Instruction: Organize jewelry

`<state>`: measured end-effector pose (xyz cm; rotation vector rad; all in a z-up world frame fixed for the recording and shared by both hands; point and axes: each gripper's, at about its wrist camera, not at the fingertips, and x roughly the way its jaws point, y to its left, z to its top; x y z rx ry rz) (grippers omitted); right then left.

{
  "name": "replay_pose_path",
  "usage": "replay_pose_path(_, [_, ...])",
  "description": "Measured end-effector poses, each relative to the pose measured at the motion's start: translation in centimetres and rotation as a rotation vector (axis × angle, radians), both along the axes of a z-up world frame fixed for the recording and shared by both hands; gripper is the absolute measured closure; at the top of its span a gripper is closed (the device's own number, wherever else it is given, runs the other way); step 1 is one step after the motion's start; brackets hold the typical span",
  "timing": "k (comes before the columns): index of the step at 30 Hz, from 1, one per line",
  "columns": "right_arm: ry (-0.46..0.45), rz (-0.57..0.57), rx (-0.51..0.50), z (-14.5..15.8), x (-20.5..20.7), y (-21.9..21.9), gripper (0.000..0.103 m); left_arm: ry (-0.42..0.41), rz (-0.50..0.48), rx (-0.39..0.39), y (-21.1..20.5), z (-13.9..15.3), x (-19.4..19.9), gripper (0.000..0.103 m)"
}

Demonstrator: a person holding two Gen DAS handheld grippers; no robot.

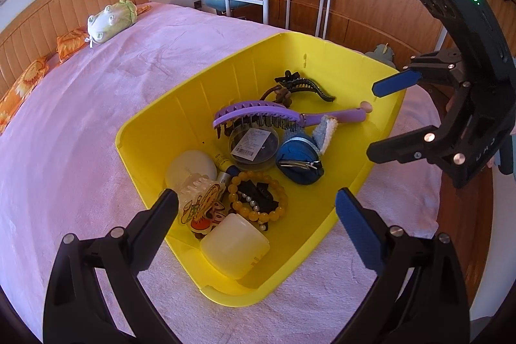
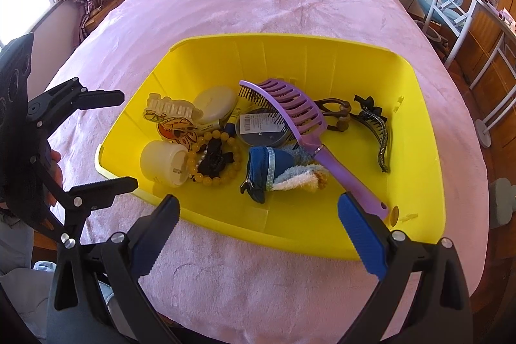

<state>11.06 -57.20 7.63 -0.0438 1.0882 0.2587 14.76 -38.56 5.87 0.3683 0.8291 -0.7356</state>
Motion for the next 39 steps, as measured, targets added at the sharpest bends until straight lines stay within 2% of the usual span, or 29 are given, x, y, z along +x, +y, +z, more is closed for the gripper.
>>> replay_pose_path(39, [0.010,-0.009,0.015,-0.42,0.12,0.07,0.004,0.007,0.001,0.005,-0.31,-0.43,0.09,0.008])
